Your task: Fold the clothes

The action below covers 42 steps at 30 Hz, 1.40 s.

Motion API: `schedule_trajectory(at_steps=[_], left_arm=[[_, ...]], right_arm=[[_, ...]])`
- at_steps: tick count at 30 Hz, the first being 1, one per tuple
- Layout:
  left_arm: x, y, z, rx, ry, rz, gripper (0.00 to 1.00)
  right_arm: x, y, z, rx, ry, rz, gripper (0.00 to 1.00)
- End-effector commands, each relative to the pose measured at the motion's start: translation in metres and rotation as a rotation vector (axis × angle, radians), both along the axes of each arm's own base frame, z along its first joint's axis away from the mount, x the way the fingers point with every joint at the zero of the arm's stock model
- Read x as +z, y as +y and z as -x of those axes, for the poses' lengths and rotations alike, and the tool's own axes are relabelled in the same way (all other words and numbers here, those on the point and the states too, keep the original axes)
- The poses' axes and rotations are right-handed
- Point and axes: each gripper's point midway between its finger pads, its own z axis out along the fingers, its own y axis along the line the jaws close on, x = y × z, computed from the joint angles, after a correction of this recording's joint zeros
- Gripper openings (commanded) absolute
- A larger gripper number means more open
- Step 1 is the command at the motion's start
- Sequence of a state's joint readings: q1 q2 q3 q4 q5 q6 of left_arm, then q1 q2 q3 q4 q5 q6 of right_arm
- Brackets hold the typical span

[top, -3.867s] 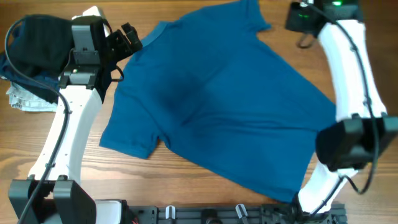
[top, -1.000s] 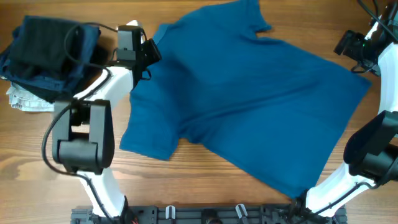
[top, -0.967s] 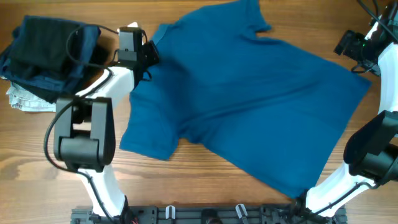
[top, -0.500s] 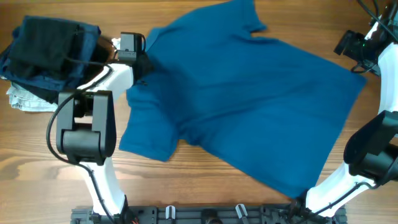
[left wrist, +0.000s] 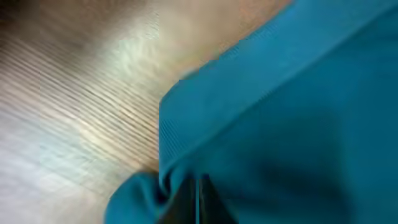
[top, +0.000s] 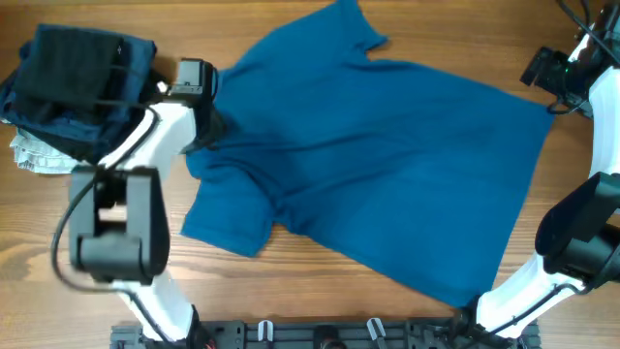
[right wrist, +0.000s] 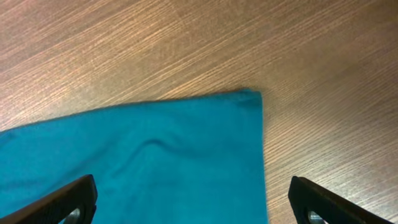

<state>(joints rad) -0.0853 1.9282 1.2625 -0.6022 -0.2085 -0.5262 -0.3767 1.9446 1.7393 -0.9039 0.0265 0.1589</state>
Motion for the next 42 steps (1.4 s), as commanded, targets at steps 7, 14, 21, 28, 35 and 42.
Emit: schedule_trajectory(at_steps=[7,14,21,28,35,42], left_arm=[[0.202,-0.057,-0.020,-0.155,-0.562,0.258,0.43],[0.197,-0.054,-0.004,-0.180,-0.504,0.232,0.70],[0.197,-0.053,-0.003,-0.175,-0.501,0.227,1.00],[0.197,-0.053,-0.003,-0.175,-0.501,0.227,1.00],[0.197,-0.053,-0.003,-0.175,-0.501,0.227,1.00],[0.197,-0.053,-0.004,-0.175,-0.501,0.226,1.00]], right_arm=[[0.035,0.016,-0.036,0.087,-0.212,-0.078,0.99],[0.019,0.115,0.028,0.301,-0.007,-0.570,0.15],[-0.027,0.147,0.137,0.253,0.433,-0.692,0.04],[-0.087,0.153,0.224,0.013,0.455,-0.554,0.04],[-0.102,0.121,0.243,-0.282,0.493,-0.357,0.04],[-0.148,0.127,0.250,-0.383,0.427,-0.387,0.04]])
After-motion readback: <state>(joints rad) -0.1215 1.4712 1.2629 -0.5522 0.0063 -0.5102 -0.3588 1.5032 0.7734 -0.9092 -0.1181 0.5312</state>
